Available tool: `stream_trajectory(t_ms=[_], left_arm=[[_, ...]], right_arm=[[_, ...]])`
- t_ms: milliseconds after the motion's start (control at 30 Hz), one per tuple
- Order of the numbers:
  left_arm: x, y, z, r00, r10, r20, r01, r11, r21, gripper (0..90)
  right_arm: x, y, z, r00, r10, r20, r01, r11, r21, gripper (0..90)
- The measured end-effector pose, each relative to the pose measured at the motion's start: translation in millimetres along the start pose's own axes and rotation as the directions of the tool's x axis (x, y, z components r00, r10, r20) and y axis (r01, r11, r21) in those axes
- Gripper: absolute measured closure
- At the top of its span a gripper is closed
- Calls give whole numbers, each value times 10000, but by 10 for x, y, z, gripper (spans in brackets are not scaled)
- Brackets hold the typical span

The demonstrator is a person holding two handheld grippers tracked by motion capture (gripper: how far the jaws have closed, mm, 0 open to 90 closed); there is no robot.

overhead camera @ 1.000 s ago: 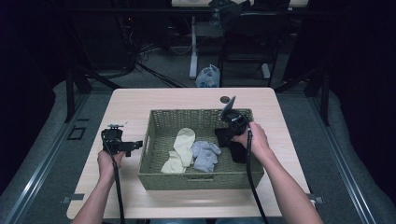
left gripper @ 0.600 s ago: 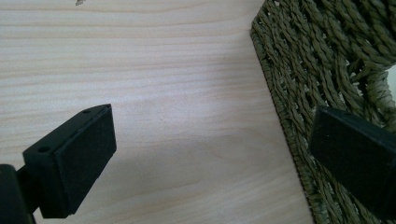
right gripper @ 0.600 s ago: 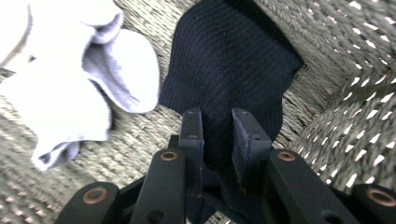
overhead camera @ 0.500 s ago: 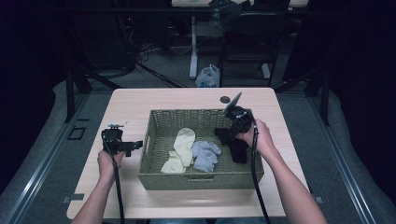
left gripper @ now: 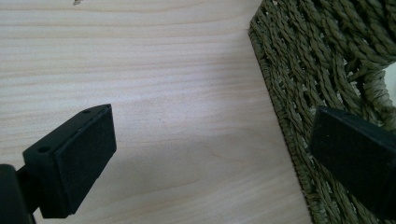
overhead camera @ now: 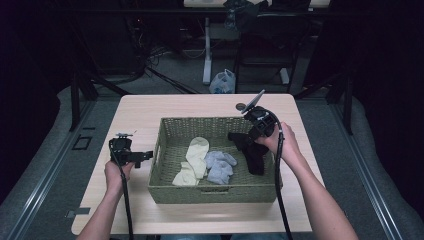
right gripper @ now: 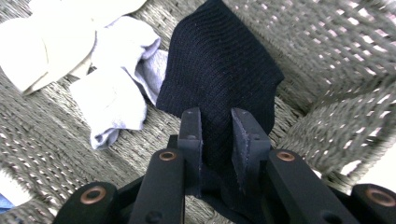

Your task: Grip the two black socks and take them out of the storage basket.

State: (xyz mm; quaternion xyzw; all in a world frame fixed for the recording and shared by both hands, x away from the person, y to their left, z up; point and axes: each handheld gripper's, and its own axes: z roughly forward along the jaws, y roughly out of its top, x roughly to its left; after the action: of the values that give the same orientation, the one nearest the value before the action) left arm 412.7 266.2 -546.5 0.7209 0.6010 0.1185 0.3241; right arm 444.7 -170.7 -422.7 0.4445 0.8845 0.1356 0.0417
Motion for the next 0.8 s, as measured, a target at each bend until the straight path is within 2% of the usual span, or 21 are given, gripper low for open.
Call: stream_trajectory(t_ms=[267,300,367,800], left_arm=[[-3,0,4,10000,-26,29,26,10000,3,11],[-3,0,4,10000,-17,30,17,10000,4,11],[-5,0,3,10000,-13,2,13,10000,-5,11],[-2,1,3,10000,-3,58,3,10000,31,11]], right_arm=[[-4,-13,-183,10000,-15,-26,14,9997,-258,753],[2,-20,-191,10000,92,-6,-92,9988,-481,753],[-5,-13,-250,10000,-29,52,31,9994,-348,753],[-62,-8,-577,9997,49,238,-29,9966,-829,754]])
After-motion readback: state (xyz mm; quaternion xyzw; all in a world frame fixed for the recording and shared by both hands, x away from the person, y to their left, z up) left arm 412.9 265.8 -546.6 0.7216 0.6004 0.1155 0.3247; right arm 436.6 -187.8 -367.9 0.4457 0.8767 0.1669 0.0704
